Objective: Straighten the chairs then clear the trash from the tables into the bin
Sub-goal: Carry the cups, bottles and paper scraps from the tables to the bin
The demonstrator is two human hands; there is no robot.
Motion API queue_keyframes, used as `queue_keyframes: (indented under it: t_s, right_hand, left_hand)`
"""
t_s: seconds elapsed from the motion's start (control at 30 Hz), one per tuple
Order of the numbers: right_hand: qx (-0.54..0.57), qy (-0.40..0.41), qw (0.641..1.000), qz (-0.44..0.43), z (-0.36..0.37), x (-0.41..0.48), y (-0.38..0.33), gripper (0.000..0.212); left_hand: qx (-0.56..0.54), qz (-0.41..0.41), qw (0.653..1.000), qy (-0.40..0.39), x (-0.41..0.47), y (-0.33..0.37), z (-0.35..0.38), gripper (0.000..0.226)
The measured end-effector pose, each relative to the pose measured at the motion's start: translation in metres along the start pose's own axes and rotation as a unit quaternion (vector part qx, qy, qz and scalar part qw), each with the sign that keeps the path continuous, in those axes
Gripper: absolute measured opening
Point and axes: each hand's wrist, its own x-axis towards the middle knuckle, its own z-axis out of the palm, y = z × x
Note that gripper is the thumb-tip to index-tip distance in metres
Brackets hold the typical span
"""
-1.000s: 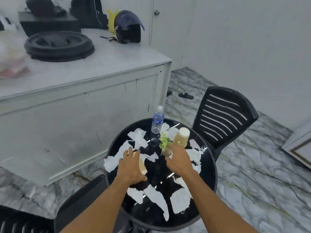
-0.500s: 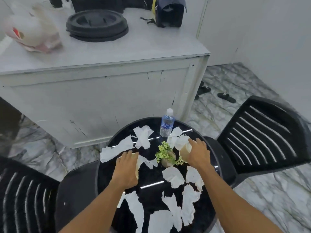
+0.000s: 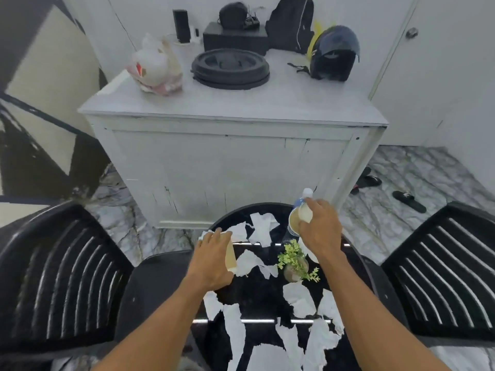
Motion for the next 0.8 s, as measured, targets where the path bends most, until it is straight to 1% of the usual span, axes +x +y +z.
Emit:
queue_keyframes:
  t_s: [0.13, 0.27, 0.43, 0.57, 0.67, 0.8]
  right_hand:
    - [-0.008, 0.001, 0.998, -0.062, 0.023, -0.017, -0.081, 0.053]
    - [0.007, -0.024, 0.99, -0.135, 0.052, -0.061, -0.177, 0.053]
    - [0.04, -0.077, 0.974, -0.211, 0.101, -0.136, -0.295, 0.056]
    - [0.083, -0.131, 0.948, -0.276, 0.146, -0.195, -0.384, 0.059]
    - [0.084, -0.16, 0.924, -0.336, 0.18, -0.232, -0.447, 0.062]
    - [0.092, -0.196, 0.886, -0.409, 0.227, -0.279, -0.521, 0.062]
  left_hand:
    - [-0.04, -0.033, 0.996, 0.067, -0.031, -0.047, -0.04, 0.103]
    - [-0.055, -0.066, 0.987, 0.134, -0.077, -0.11, -0.077, 0.102]
    - [-0.029, -0.105, 0.976, 0.19, -0.153, -0.205, -0.117, 0.103]
    - [-0.007, -0.171, 0.959, 0.226, -0.227, -0.285, -0.148, 0.103]
    - [0.018, -0.232, 0.941, 0.247, -0.277, -0.338, -0.163, 0.104]
    - [0.019, -0.325, 0.916, 0.235, -0.34, -0.403, -0.165, 0.11]
